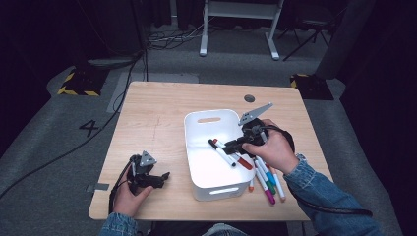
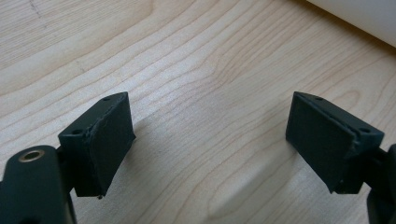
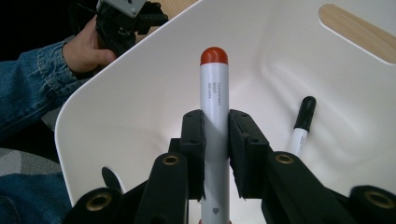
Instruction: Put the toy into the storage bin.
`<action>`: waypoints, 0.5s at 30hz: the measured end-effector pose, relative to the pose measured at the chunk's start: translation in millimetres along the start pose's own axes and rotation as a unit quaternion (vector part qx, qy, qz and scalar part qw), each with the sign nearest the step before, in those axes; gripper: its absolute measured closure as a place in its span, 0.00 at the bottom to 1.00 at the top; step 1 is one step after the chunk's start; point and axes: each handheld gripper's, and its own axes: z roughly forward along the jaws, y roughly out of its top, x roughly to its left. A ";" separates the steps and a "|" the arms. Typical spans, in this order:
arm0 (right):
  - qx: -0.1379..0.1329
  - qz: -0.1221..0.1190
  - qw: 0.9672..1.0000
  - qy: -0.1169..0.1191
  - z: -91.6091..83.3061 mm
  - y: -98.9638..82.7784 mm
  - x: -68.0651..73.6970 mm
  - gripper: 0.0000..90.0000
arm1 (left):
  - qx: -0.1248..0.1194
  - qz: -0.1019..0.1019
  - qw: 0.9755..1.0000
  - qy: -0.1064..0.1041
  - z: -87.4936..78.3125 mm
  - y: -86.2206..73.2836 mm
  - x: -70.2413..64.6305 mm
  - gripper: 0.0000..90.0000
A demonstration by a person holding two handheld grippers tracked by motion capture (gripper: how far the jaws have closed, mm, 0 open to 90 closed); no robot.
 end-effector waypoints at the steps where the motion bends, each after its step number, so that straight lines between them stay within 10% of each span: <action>1: 0.003 -0.002 1.000 -0.001 0.7 -0.4 0.0 0.86 | 0.000 0.000 1.000 0.000 0.0 0.0 0.0 0.17; 15: 0.049 -0.006 0.999 0.017 21.5 -12.2 5.7 0.86 | 0.000 0.000 1.000 0.000 0.0 0.1 0.0 0.17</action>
